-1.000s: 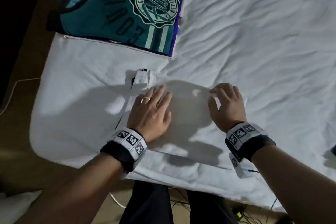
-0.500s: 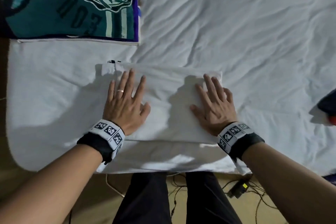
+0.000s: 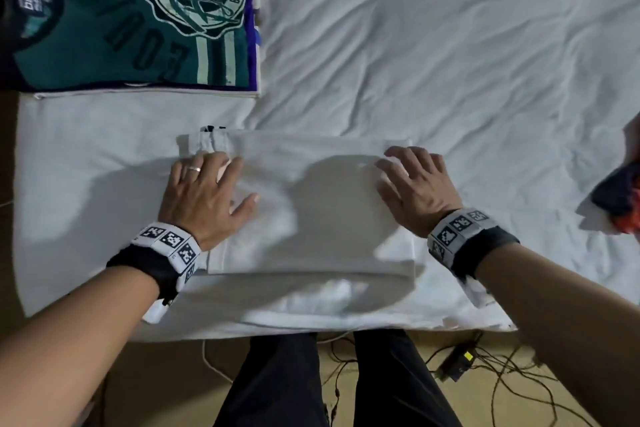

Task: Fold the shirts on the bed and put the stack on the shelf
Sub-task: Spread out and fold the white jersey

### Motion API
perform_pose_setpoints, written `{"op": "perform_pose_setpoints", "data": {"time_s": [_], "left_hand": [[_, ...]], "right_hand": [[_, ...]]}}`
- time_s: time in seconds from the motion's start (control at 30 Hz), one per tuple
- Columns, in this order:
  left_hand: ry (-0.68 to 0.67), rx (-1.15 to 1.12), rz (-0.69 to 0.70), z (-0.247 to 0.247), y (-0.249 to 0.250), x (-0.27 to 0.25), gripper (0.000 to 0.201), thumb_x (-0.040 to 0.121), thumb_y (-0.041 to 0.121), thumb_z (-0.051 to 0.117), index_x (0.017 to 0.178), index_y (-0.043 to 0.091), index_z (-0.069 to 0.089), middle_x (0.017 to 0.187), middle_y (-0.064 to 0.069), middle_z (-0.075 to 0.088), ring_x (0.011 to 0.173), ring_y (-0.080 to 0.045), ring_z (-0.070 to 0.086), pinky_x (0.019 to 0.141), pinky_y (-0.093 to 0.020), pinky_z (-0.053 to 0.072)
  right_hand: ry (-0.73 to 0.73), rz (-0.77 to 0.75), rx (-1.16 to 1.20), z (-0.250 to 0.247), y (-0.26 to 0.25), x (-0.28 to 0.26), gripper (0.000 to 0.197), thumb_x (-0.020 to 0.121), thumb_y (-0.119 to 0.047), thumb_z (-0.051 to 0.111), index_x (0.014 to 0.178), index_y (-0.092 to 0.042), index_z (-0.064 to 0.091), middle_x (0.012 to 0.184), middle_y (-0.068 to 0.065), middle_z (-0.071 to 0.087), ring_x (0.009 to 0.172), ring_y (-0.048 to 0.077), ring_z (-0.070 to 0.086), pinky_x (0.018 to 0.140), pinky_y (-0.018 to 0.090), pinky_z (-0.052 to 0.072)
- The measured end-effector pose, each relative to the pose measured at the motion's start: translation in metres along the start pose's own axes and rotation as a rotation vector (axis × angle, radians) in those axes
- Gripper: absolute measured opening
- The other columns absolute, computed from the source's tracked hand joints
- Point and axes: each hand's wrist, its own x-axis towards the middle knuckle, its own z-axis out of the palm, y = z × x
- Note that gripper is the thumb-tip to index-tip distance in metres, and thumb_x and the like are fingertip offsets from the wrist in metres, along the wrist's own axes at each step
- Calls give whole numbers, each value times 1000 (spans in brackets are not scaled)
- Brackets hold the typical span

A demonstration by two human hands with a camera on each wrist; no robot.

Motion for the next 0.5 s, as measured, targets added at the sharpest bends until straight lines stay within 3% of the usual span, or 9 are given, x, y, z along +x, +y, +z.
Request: {"op": "perform_pose_setpoints", "data": {"time_s": [0.07, 0.13, 0.2, 0.27, 0.4, 0.5], "left_hand": [[72, -40, -18, -4, -5, 24, 64, 86, 52, 46, 139, 16, 49, 140, -11, 49, 126, -36, 43, 99, -52, 31], [22, -82, -11, -3, -10, 47, 65, 87, 39, 52, 147, 19, 40, 149, -6, 45, 136, -35, 36, 106, -53, 24], [-100, -99, 6, -5, -11, 67, 66, 86, 32, 58, 148, 24, 36, 142, -4, 53, 133, -31, 37, 107, -50, 23], [-191, -74, 14, -8, -11, 83, 62, 84, 33, 59, 142, 25, 41, 127, -5, 59, 119, -30, 45, 103, -46, 25], [-304, -43, 57, -22, -10, 96, 19, 88, 36, 51, 102, 23, 54, 110, -2, 60, 106, -27, 48, 88, -41, 28], [-303, -198, 85, -47, -11, 90, 23, 83, 42, 43, 73, 21, 43, 87, 0, 52, 90, -29, 49, 73, -37, 33]], "right_hand": [[-7, 69, 0, -3, 3, 30, 40, 89, -22, 57, 128, -13, 57, 131, 12, 57, 114, 35, 51, 90, 47, 40], [-170, 122, 21, -6, 6, 53, 52, 84, -18, 60, 136, -18, 52, 134, 8, 55, 119, 34, 50, 97, 48, 37], [-326, 155, 8, -9, 6, 69, 58, 84, -24, 60, 140, -25, 46, 130, 4, 54, 118, 29, 51, 101, 46, 31], [-413, 187, -6, -10, 6, 78, 53, 84, -31, 61, 135, -28, 46, 120, -1, 59, 112, 25, 55, 99, 44, 28], [-456, 212, -20, -18, 4, 78, 11, 82, -27, 58, 92, -25, 55, 92, -4, 59, 94, 22, 60, 85, 37, 25], [-414, 228, 36, -42, 4, 69, 16, 80, -31, 62, 87, -17, 59, 91, -2, 55, 92, 23, 54, 80, 33, 29]]}}
